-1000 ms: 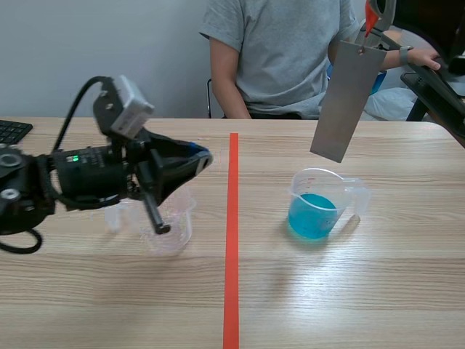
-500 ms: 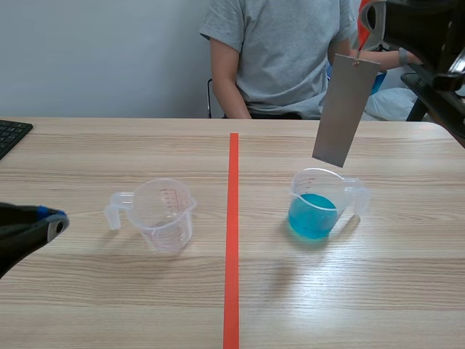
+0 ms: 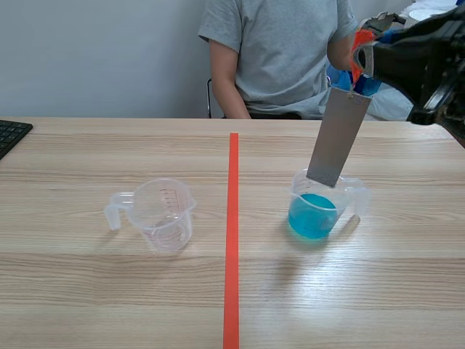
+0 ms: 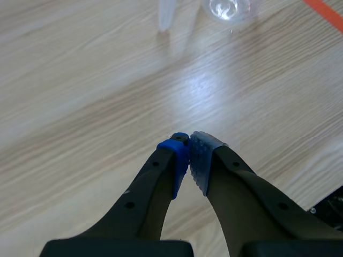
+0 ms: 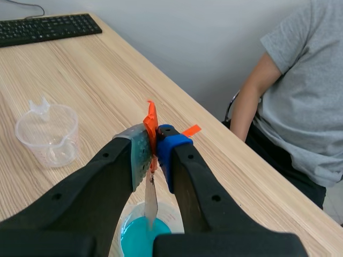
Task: Do the redox reaction experiment.
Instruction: 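Lower the plate into the blue solution, then hold the plate still in the solution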
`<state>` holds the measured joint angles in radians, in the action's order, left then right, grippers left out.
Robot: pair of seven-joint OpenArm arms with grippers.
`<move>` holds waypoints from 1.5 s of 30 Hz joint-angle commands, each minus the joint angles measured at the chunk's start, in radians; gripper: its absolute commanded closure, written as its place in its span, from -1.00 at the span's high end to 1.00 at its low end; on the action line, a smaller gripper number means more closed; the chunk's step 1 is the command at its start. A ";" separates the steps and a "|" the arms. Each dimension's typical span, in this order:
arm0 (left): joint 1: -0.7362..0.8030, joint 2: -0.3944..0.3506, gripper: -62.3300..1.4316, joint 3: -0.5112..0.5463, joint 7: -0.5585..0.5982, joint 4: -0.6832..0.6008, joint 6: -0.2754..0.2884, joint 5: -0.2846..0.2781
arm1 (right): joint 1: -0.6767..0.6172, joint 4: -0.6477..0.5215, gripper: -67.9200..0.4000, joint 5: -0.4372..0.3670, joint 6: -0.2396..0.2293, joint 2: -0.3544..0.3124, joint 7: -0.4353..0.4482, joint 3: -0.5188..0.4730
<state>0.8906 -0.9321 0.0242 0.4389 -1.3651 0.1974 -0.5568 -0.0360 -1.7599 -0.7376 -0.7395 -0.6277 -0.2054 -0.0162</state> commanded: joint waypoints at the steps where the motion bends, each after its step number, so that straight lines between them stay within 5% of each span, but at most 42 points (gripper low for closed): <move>1: 0.024 0.020 -0.81 0.013 0.013 -0.009 -0.007 -0.001 | 0.017 0.002 -0.94 0.007 -0.006 0.005 0.036 0.011; 17: 0.129 0.118 -0.81 0.078 -0.068 -0.008 -0.084 0.003 | 0.023 0.112 -0.94 0.184 -0.006 0.058 0.151 0.070; 31: 0.129 0.121 -0.81 0.078 -0.122 -0.009 -0.082 0.002 | 0.090 0.273 -0.94 0.351 -0.006 0.091 0.301 0.165; 45: 0.129 0.124 -0.81 0.078 -0.123 -0.009 -0.079 0.001 | 0.100 0.299 -0.94 0.421 -0.006 0.091 0.312 0.176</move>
<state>1.0195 -0.8173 0.0933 0.3035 -1.3647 0.1123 -0.5510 0.0360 -1.4631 -0.3031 -0.7387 -0.5236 0.0898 0.1680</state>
